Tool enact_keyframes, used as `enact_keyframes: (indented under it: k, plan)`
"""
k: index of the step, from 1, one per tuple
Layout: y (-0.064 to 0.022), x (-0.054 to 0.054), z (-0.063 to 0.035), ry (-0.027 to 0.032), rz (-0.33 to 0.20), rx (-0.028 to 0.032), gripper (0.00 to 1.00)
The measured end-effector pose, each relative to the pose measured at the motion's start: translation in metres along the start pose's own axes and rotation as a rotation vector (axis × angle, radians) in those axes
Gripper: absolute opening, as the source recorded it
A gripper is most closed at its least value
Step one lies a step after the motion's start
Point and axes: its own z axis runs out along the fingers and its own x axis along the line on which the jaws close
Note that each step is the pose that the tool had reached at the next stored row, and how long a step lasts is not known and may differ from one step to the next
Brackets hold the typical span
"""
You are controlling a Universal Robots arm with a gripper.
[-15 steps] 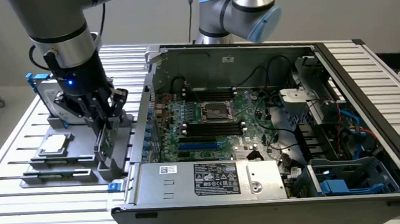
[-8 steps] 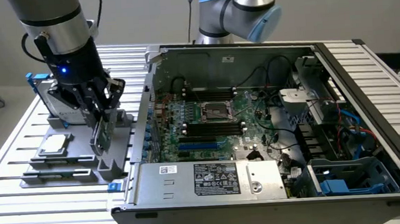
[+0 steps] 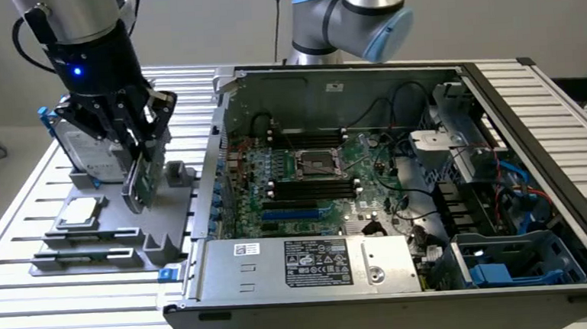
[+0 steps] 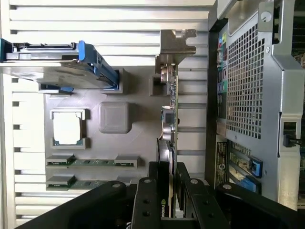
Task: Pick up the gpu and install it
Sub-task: 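Pick up the gpu and move the gpu toward the slot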
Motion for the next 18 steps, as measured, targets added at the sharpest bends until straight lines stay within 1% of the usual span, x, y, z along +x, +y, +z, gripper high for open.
enact_keyframes:
  k: [3,8,11,15,18]
  plan:
    - [0.0004,0.0,-0.0102,0.0001,0.0,-0.0001,0.26]
    - [0.0009,0.0,-0.0173,-0.0003,0.0,-0.0001,0.26]
    - [0.0014,-0.002,-0.029,-0.0004,0.0,-0.0013,0.26]
    - [0.0021,-0.008,-0.0472,0.0022,0.0,-0.0032,0.26]
    - [0.0023,-0.017,-0.06,0.0036,0.0,-0.0042,0.26]
